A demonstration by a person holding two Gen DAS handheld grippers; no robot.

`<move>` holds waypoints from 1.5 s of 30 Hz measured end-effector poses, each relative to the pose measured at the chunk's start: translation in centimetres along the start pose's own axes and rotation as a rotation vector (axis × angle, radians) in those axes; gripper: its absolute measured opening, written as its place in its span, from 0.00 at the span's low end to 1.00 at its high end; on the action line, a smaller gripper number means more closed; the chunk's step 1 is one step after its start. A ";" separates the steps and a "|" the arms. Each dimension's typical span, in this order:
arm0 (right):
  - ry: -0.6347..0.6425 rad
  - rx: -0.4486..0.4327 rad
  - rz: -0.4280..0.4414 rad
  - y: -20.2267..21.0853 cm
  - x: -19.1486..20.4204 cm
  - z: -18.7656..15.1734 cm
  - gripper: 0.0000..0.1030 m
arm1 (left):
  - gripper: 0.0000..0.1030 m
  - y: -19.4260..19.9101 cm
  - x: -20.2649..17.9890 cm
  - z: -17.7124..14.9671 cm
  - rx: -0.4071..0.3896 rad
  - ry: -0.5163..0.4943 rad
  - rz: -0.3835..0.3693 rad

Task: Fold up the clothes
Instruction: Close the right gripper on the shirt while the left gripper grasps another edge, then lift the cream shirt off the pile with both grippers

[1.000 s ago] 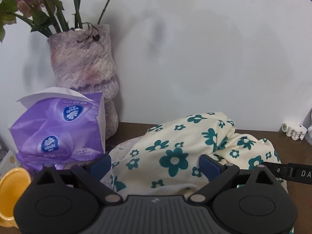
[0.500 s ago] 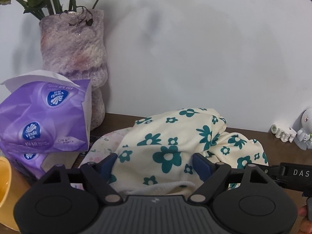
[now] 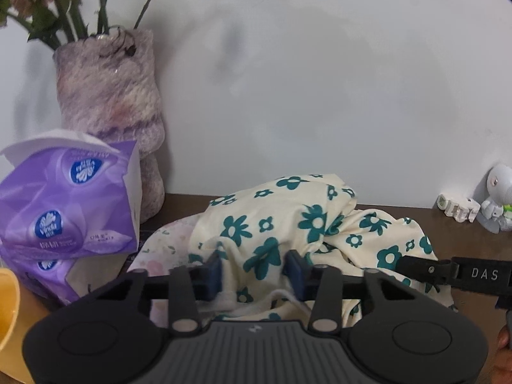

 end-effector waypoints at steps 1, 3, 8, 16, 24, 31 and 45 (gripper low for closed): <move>0.012 -0.003 -0.005 0.2 0.2 0.0 0.11 | 0.32 0.2 -0.1 0.0 -0.005 -0.006 0.002; 0.042 -0.009 -0.019 0.6 0.5 0.0 0.08 | 0.28 0.5 0.0 0.0 -0.010 -0.002 0.007; 0.090 -0.020 -0.070 1.6 1.4 0.0 0.04 | 0.15 1.5 -0.1 0.2 -0.031 -0.016 0.011; 0.141 -0.054 -0.129 3.2 2.7 0.4 0.03 | 0.10 2.9 -0.8 0.5 -0.034 -0.058 0.015; 0.188 -0.093 -0.186 5.5 3.7 1.0 0.03 | 0.09 5.8 -0.8 1.7 -0.075 -0.082 0.032; 0.211 -0.148 -0.241 9.2 4.3 2.0 0.03 | 0.08 8.8 -1.2 2.6 -0.101 -0.113 0.045; 0.223 -0.238 -0.350 18.3 4.3 2.4 0.02 | 0.08 16.1 -2.4 2.0 -0.141 -0.183 0.045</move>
Point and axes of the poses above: each gripper's, at about its wrist camera, not at the fingertips, and y roughly against the way its jaws point, x to its left, z to its top, the point moved 9 cm from there along -y, roughly the way its jaws point, and after that the axes turned 10 degrees about x, right-handed, at the moved point
